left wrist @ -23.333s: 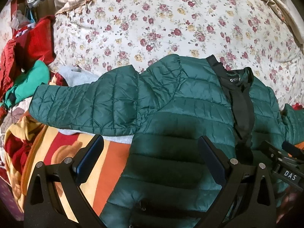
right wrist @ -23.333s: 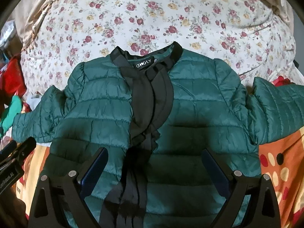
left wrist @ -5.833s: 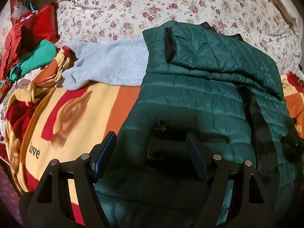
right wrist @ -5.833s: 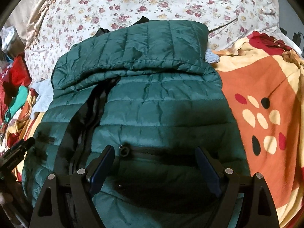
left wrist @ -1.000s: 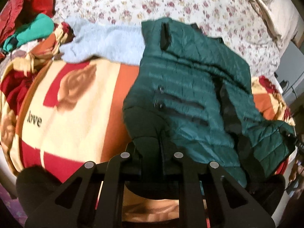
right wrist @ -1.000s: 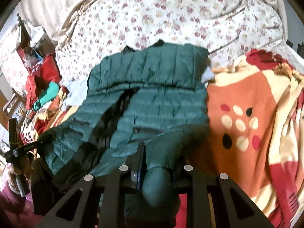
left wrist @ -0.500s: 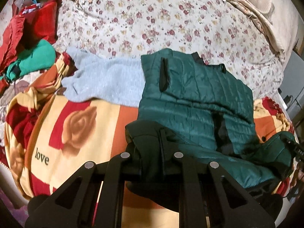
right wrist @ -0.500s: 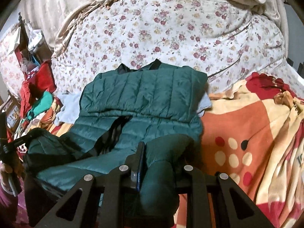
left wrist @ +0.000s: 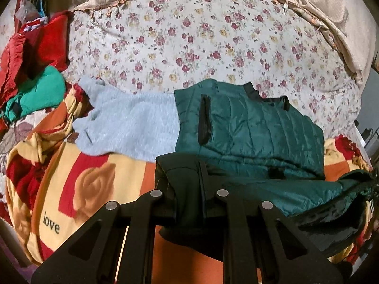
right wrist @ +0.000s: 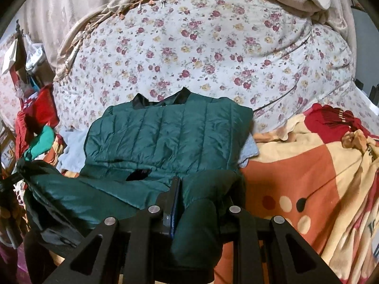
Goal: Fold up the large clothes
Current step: 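Grasp the jacket hem with both grippers and lift it, then fold the held hem over toward the collar with both grippers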
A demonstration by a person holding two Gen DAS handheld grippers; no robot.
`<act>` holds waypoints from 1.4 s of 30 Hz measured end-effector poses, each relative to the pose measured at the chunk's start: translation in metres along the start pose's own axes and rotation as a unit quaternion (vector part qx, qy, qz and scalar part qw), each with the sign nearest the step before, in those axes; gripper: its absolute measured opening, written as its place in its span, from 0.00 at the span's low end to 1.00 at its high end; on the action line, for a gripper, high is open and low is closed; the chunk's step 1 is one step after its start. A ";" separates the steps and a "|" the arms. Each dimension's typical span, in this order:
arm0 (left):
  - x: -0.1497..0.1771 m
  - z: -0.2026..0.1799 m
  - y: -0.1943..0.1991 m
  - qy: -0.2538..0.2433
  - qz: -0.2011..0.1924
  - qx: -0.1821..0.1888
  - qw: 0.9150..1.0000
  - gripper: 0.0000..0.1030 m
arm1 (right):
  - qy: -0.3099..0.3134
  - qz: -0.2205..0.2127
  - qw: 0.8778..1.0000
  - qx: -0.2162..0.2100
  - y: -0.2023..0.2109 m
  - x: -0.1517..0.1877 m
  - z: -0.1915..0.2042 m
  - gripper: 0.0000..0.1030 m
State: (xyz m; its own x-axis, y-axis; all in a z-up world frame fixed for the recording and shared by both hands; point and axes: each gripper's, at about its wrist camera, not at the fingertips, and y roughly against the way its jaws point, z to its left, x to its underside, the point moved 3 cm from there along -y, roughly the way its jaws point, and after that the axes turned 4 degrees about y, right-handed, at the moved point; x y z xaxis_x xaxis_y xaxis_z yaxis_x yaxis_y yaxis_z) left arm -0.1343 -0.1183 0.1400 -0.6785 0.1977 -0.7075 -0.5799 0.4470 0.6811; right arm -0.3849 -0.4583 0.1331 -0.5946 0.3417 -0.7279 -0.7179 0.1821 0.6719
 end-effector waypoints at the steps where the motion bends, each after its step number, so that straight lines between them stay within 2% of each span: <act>1: -0.002 -0.001 -0.002 0.000 -0.001 -0.001 1.000 0.13 | 0.001 0.001 1.000 0.001 -0.002 -0.002 -0.001 0.20; 9: -0.040 -0.013 -0.024 0.006 -0.015 -0.012 1.000 0.13 | 0.000 -0.004 1.000 0.020 -0.026 -0.038 -0.010 0.20; 17: -0.089 -0.025 -0.076 0.018 -0.015 -0.040 0.999 0.13 | -0.031 0.000 0.999 0.034 -0.069 -0.083 -0.033 0.20; 21: -0.112 -0.032 -0.122 0.029 0.009 -0.055 0.998 0.13 | -0.046 0.012 0.998 0.038 -0.101 -0.100 -0.045 0.20; 25: -0.113 -0.035 -0.171 0.037 0.037 -0.071 0.996 0.16 | -0.087 0.032 0.995 0.041 -0.152 -0.103 -0.061 0.21; 26: -0.113 -0.034 -0.180 0.037 0.043 -0.069 0.996 0.17 | -0.100 0.035 0.994 0.032 -0.163 -0.103 -0.065 0.26; 29: -0.113 -0.034 -0.202 0.031 0.058 -0.072 0.995 0.20 | -0.131 0.034 0.991 0.002 -0.181 -0.106 -0.075 0.33; 31: -0.115 -0.033 -0.210 0.031 0.064 -0.071 0.995 0.20 | -0.148 0.030 0.988 -0.016 -0.177 -0.110 -0.080 0.37; 34: -0.117 -0.030 -0.216 0.044 0.070 -0.064 0.994 0.21 | -0.144 0.010 0.989 -0.033 -0.157 -0.117 -0.079 0.51; 36: -0.119 -0.029 -0.218 0.054 0.073 -0.059 0.994 0.22 | -0.144 -0.001 0.989 -0.042 -0.139 -0.120 -0.076 0.67; 38: -0.119 -0.029 -0.217 0.061 0.073 -0.053 0.994 0.25 | -0.114 -0.035 0.993 0.000 -0.110 -0.123 -0.068 0.69; 40: -0.120 -0.027 -0.217 0.065 0.071 -0.046 0.994 0.26 | -0.089 -0.069 0.993 0.022 -0.087 -0.125 -0.055 0.70; 42: -0.120 -0.026 -0.215 0.067 0.069 -0.038 0.995 0.28 | -0.046 -0.096 0.994 0.002 -0.076 -0.124 -0.029 0.70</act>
State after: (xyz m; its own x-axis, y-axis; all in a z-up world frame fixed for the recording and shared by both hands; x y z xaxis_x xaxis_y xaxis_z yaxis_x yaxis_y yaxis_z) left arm 0.0600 -0.2604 0.0835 -0.8051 0.1329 -0.5780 -0.5054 0.3561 0.7859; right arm -0.2672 -0.5408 0.1681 -0.4108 0.3829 -0.8274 -0.8134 0.2559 0.5223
